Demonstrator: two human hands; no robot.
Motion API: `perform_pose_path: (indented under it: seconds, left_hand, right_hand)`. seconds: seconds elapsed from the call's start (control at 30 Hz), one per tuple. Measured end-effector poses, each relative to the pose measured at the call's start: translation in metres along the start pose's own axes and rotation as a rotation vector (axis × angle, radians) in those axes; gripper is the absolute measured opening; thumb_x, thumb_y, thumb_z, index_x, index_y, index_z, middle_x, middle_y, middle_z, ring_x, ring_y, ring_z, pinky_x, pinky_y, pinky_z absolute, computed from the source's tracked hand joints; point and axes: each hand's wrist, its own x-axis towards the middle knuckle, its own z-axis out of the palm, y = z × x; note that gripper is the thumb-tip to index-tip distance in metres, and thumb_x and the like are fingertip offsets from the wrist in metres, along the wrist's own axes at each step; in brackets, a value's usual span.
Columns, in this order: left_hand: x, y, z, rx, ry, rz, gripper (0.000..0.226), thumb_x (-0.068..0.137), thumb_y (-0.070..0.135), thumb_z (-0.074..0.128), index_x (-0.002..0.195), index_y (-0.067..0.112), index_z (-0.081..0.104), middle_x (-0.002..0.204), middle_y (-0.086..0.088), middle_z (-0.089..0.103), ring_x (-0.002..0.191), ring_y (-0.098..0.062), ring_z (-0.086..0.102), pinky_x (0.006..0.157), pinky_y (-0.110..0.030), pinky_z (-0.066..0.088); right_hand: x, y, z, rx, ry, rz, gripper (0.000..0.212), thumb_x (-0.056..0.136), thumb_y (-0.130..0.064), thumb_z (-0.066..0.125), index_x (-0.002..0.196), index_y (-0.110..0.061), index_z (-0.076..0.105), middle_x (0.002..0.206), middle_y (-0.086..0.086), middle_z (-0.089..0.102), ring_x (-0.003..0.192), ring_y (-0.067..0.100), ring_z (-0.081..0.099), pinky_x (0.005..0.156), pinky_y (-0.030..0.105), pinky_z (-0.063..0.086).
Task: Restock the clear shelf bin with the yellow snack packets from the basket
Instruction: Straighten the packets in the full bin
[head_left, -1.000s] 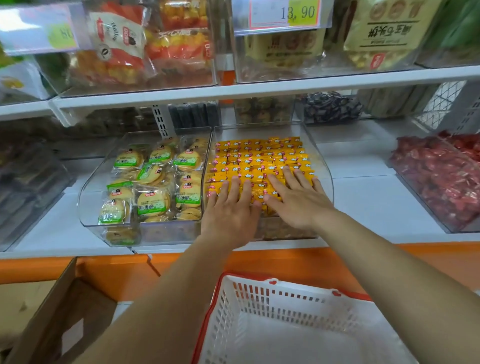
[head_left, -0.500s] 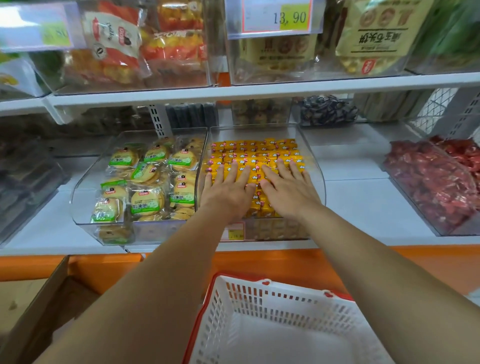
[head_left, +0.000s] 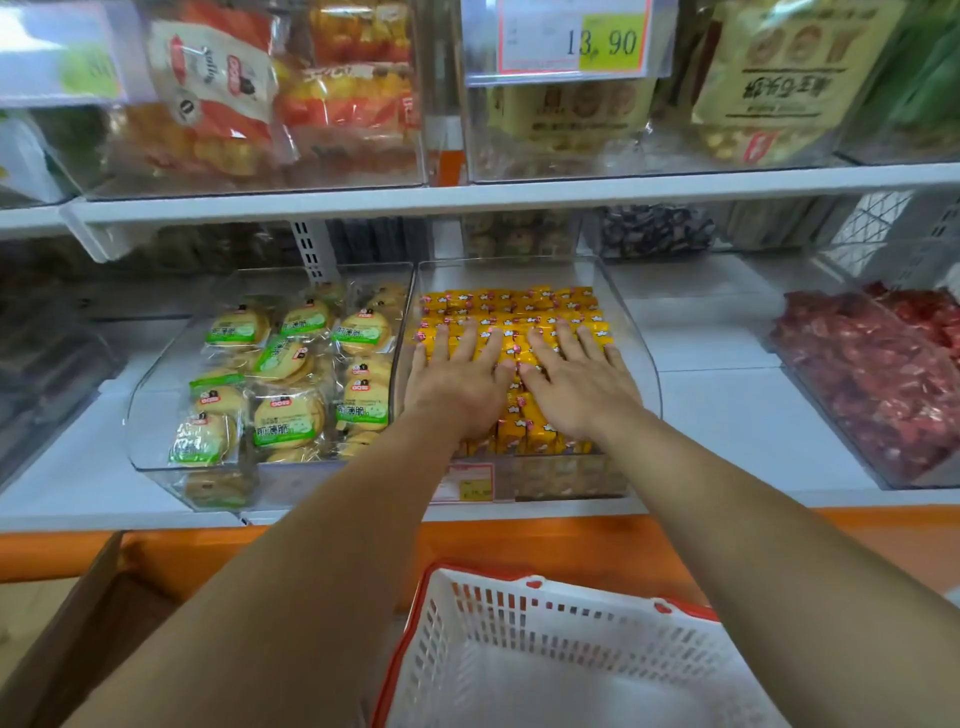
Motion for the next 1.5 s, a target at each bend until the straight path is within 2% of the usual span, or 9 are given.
perform_pose_path:
  seconds: [0.23, 0.43, 0.53, 0.67, 1.0, 1.13, 1.23, 1.4, 1.5]
  left_hand:
    - [-0.004, 0.002, -0.013, -0.014, -0.049, 0.036, 0.058, 0.107, 0.052, 0.009, 0.162, 0.036, 0.002, 0.172, 0.002, -0.003, 0.158, -0.027, -0.007, 0.126, -0.055, -0.002]
    - [-0.096, 0.003, -0.014, -0.182, 0.298, 0.244, 0.049, 0.103, 0.043, 0.046, 0.150, 0.028, 0.046, 0.158, -0.004, 0.045, 0.147, -0.030, 0.038, 0.116, -0.050, 0.035]
    - [-0.120, -0.007, 0.002, -0.005, 0.031, 0.201, 0.062, 0.103, 0.055, 0.036, 0.160, 0.039, 0.017, 0.171, 0.000, 0.014, 0.157, -0.033, 0.010, 0.124, -0.055, 0.018]
    - [-0.115, -0.007, 0.010, 0.097, 0.034, 0.248, 0.062, 0.105, 0.057, 0.023, 0.160, 0.040, 0.002, 0.172, 0.001, 0.001, 0.157, -0.034, 0.000, 0.125, -0.052, 0.011]
    - [-0.127, -0.005, 0.000, 0.090, 0.018, 0.250, 0.065, 0.106, 0.053, 0.031, 0.162, 0.034, 0.004, 0.172, -0.002, 0.000, 0.158, -0.032, -0.004, 0.126, -0.052, 0.007]
    - [-0.153, 0.002, 0.015, 0.028, 0.185, 0.168, 0.060, 0.101, 0.048, 0.044, 0.157, 0.034, 0.025, 0.167, -0.002, 0.024, 0.154, -0.032, 0.017, 0.123, -0.050, 0.027]
    - [-0.153, 0.002, 0.020, 0.054, 0.177, 0.156, 0.071, 0.096, 0.058, 0.047, 0.157, 0.035, 0.019, 0.165, 0.000, 0.025, 0.153, -0.032, 0.018, 0.123, -0.048, 0.025]
    - [-0.143, -0.002, 0.013, 0.082, 0.214, 0.212, 0.063, 0.092, 0.060, 0.046, 0.149, 0.034, 0.037, 0.148, 0.002, 0.045, 0.135, -0.030, 0.039, 0.106, -0.043, 0.044]
    - [-0.139, -0.004, 0.009, 0.010, 0.210, 0.192, 0.056, 0.094, 0.056, 0.045, 0.146, 0.035, 0.043, 0.147, 0.002, 0.045, 0.135, -0.031, 0.038, 0.100, -0.044, 0.049]
  right_hand:
    - [-0.010, -0.006, -0.009, 0.015, 0.096, -0.030, 0.057, 0.104, -0.050, 0.018, 0.158, -0.031, 0.020, 0.167, 0.001, 0.012, 0.153, 0.024, 0.010, 0.124, 0.045, 0.010]
    - [-0.093, -0.005, -0.017, 0.233, 0.353, -0.206, 0.049, 0.099, -0.043, 0.032, 0.144, -0.028, 0.046, 0.144, -0.002, 0.052, 0.133, 0.023, 0.044, 0.109, 0.041, 0.038]
    - [-0.124, 0.004, 0.001, -0.023, 0.154, -0.255, 0.059, 0.099, -0.051, 0.030, 0.155, -0.032, 0.026, 0.161, -0.001, 0.030, 0.148, 0.025, 0.025, 0.120, 0.042, 0.022]
    - [-0.117, 0.006, 0.016, -0.151, 0.076, -0.222, 0.074, 0.095, -0.064, 0.029, 0.158, -0.035, 0.003, 0.167, -0.002, 0.004, 0.154, 0.023, 0.002, 0.124, 0.045, 0.006]
    - [-0.122, 0.001, -0.002, -0.052, 0.059, -0.202, 0.074, 0.092, -0.060, 0.044, 0.157, -0.036, 0.017, 0.167, -0.002, 0.011, 0.153, 0.023, 0.011, 0.123, 0.043, 0.012]
    - [-0.148, 0.001, 0.001, -0.078, 0.265, -0.199, 0.062, 0.090, -0.052, 0.049, 0.146, -0.026, 0.046, 0.147, 0.000, 0.046, 0.132, 0.024, 0.043, 0.110, 0.039, 0.039]
    - [-0.149, 0.000, 0.010, -0.147, 0.219, -0.213, 0.067, 0.089, -0.055, 0.048, 0.148, -0.025, 0.043, 0.146, 0.004, 0.046, 0.131, 0.026, 0.043, 0.112, 0.041, 0.037]
    - [-0.140, -0.003, 0.010, -0.154, 0.199, -0.190, 0.064, 0.086, -0.058, 0.051, 0.142, -0.027, 0.049, 0.139, 0.002, 0.051, 0.123, 0.026, 0.052, 0.104, 0.040, 0.044]
    - [-0.135, 0.000, 0.003, -0.093, 0.208, -0.173, 0.060, 0.087, -0.059, 0.046, 0.139, -0.030, 0.052, 0.134, -0.003, 0.052, 0.119, 0.022, 0.054, 0.095, 0.036, 0.049]
